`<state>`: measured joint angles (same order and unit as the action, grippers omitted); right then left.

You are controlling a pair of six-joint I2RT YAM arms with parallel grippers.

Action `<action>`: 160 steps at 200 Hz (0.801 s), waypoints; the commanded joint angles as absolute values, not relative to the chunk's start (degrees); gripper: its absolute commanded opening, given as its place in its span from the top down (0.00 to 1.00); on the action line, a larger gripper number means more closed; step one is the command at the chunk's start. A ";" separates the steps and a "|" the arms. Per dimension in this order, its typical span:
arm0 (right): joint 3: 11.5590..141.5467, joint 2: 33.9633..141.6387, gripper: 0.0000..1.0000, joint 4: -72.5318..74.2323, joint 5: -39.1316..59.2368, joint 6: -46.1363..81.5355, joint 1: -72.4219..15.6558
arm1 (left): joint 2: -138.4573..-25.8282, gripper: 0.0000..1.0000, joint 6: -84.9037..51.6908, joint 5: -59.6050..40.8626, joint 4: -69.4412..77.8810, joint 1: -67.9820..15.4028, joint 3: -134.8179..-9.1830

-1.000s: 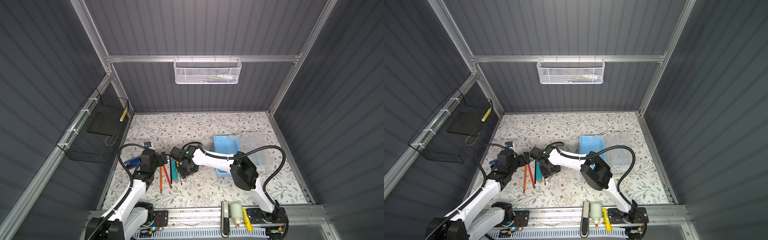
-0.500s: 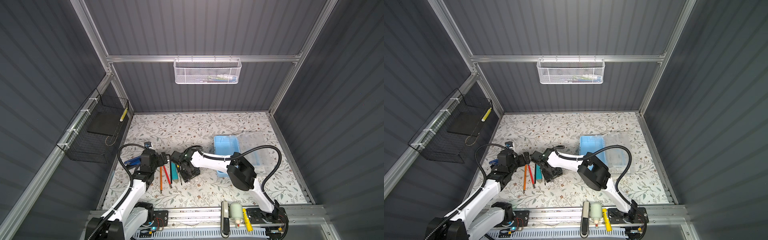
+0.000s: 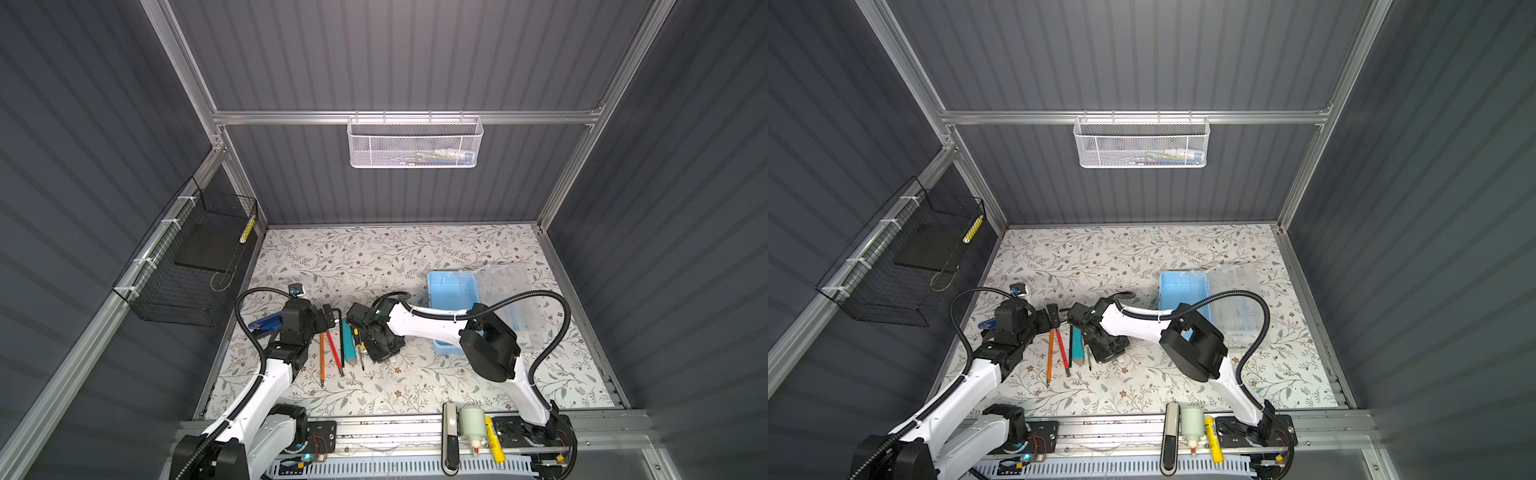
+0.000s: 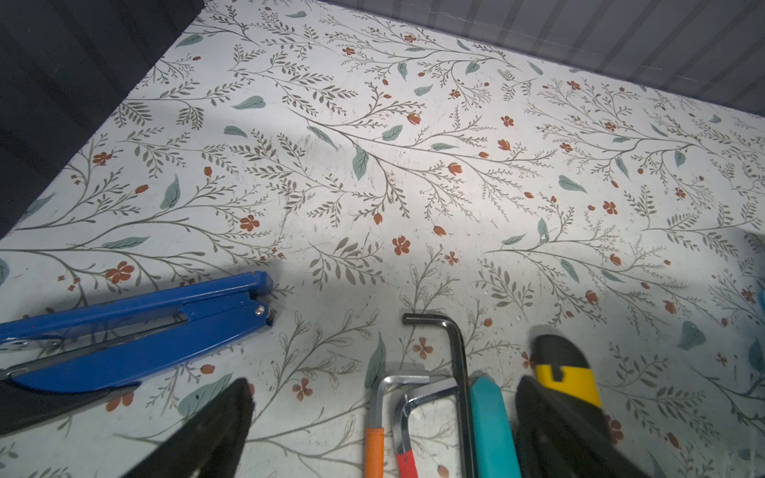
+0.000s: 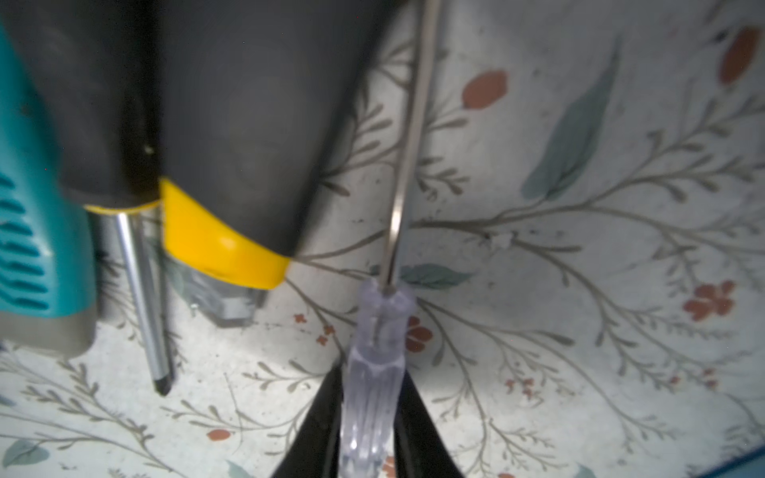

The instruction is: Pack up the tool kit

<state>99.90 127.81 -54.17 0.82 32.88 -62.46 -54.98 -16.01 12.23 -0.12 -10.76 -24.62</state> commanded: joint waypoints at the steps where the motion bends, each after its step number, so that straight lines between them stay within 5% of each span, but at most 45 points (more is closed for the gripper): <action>1: 97.23 125.96 0.85 -52.39 0.69 33.63 -61.35 | -54.05 0.01 -14.96 12.31 0.46 -10.50 -24.79; 66: 90.70 113.03 1.00 -54.12 -1.98 32.50 -55.46 | -54.14 0.00 -14.99 12.38 0.44 -10.50 -24.79; 160: 79.16 82.53 1.00 -63.60 -14.02 14.98 -28.56 | -53.83 0.01 -14.59 11.56 0.66 -10.57 -24.63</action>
